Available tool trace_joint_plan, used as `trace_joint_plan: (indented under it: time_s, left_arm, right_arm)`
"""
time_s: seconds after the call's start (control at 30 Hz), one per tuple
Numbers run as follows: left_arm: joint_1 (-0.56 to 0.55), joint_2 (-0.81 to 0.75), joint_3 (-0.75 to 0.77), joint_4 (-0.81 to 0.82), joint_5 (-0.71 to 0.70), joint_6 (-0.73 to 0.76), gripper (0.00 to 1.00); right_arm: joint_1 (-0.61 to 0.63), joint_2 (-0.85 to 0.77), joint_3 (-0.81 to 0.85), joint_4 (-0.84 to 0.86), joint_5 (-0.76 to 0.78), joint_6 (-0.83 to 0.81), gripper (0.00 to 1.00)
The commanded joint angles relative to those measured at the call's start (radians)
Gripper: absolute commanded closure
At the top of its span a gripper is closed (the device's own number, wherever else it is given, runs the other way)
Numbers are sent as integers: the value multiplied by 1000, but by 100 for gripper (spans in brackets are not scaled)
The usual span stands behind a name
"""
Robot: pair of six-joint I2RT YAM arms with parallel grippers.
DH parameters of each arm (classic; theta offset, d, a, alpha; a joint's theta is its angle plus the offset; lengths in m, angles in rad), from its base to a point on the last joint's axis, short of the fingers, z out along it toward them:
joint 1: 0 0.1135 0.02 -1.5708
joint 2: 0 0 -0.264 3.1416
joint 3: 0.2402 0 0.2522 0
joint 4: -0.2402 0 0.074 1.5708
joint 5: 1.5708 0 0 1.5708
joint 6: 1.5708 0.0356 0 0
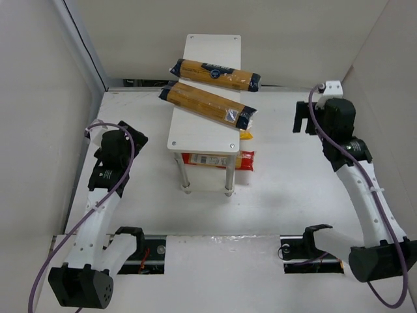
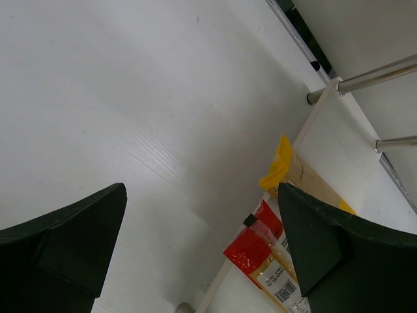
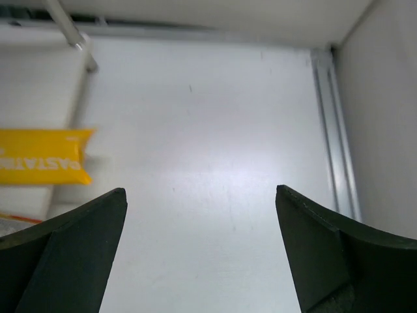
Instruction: Place and organize the pasta boxes and bags onto the shelf
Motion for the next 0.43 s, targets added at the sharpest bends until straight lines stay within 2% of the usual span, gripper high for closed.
trace_joint_plan:
  time_s: [0.0,0.03,0.13,0.4]
  left_arm:
    - [5,-12,16,18,13,-10,0]
    - [5,-12,16,18,23,-10,0]
    - [5,-12,-4,50,59,-10,0]
    - [5,-12,-61,104,109,-7,0]
  right_arm:
    - [-91,-46,-178,136,-31,188,0]
    - [-108,-61,-270,161,-62,189,0]
    - [-131,-95,-387,242,-110,207,0]
    - [-131,-181,-449,273,-141,170,0]
